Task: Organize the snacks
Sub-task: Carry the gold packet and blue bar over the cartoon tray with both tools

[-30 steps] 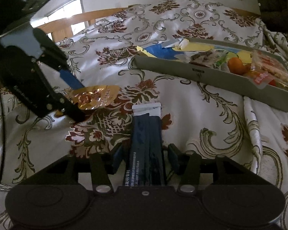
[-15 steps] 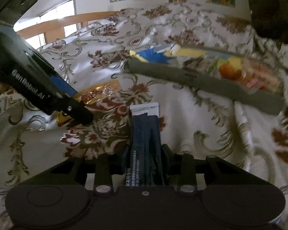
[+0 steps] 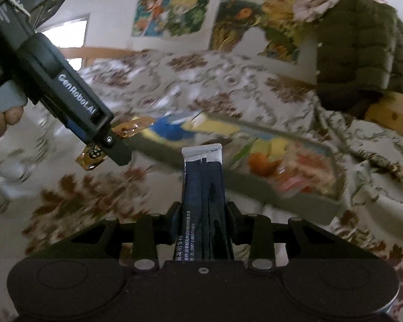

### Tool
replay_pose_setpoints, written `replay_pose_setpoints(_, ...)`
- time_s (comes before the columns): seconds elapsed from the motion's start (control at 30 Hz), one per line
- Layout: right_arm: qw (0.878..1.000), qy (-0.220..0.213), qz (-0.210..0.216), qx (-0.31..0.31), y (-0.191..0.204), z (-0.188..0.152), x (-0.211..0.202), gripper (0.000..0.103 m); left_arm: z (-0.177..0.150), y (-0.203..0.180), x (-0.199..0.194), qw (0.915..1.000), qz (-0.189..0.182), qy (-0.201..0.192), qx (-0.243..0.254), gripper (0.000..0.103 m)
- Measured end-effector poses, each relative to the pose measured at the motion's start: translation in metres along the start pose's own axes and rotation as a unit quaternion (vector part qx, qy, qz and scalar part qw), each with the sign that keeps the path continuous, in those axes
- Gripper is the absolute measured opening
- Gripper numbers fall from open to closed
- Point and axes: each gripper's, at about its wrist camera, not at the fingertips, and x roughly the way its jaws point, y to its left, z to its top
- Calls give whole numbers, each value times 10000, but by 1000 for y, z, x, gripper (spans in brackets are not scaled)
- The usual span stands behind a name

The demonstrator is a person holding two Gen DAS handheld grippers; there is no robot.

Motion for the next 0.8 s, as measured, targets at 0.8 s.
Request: replay_pose_setpoints(0.8, 9800, -219, -556, 1897, -134, 60, 84, 37, 130, -48, 114, 9927, 472, -419, -1026, 60)
